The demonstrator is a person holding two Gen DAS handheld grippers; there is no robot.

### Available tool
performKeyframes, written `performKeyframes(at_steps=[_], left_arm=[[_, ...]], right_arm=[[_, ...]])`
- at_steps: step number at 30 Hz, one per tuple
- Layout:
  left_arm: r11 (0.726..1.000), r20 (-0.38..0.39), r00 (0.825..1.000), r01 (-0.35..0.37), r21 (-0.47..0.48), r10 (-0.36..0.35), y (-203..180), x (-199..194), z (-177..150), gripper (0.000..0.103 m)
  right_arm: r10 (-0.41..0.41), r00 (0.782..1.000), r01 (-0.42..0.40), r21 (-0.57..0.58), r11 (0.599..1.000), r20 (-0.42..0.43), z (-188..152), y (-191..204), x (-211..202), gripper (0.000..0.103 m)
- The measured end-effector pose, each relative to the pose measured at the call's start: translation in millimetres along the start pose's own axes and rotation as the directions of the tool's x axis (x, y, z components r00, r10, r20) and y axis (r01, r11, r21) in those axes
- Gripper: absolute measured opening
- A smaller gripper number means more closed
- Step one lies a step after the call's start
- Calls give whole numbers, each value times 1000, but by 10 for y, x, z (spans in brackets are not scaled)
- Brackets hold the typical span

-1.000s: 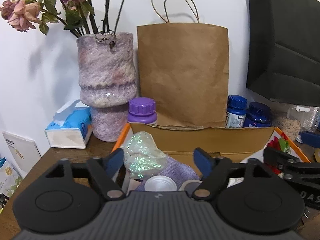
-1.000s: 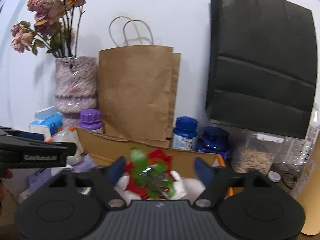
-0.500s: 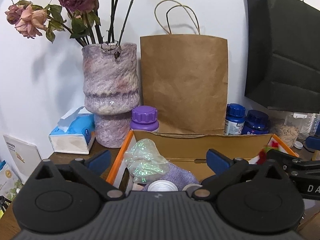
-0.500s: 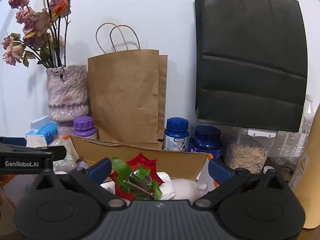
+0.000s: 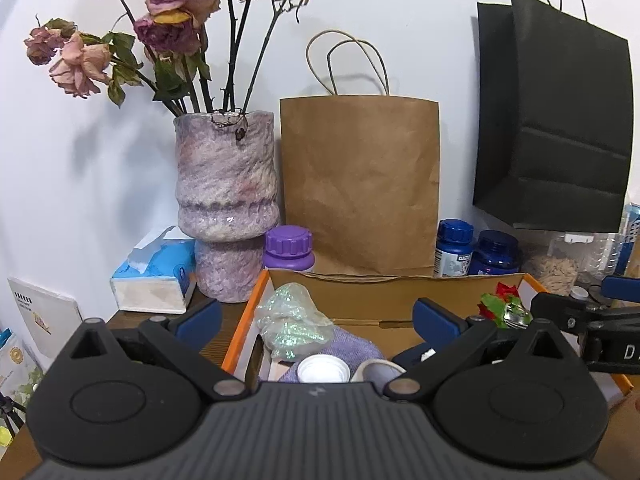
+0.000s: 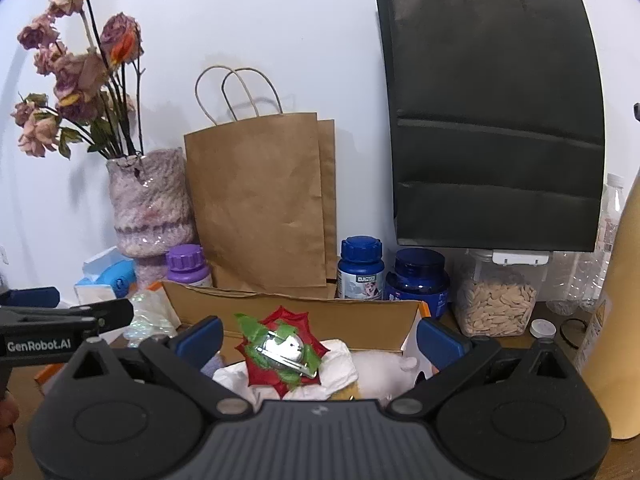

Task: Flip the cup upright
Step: 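Open the left gripper over the red box while the right releases the gift bow inside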

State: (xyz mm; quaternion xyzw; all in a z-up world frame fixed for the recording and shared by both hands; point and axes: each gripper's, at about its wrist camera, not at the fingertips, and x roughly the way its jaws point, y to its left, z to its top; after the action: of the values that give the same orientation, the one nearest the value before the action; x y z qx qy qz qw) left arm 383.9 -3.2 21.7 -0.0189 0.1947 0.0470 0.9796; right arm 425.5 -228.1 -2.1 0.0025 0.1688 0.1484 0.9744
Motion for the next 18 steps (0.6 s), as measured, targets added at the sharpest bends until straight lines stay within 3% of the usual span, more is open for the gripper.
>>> performKeyframes(at_steps=[18], left_arm=[[999,-55,998,27,-29,-29,186,-797,-270,103]], right_arm=[[27,1000,-27,-15,1000,-6,-214,92,-827,103]])
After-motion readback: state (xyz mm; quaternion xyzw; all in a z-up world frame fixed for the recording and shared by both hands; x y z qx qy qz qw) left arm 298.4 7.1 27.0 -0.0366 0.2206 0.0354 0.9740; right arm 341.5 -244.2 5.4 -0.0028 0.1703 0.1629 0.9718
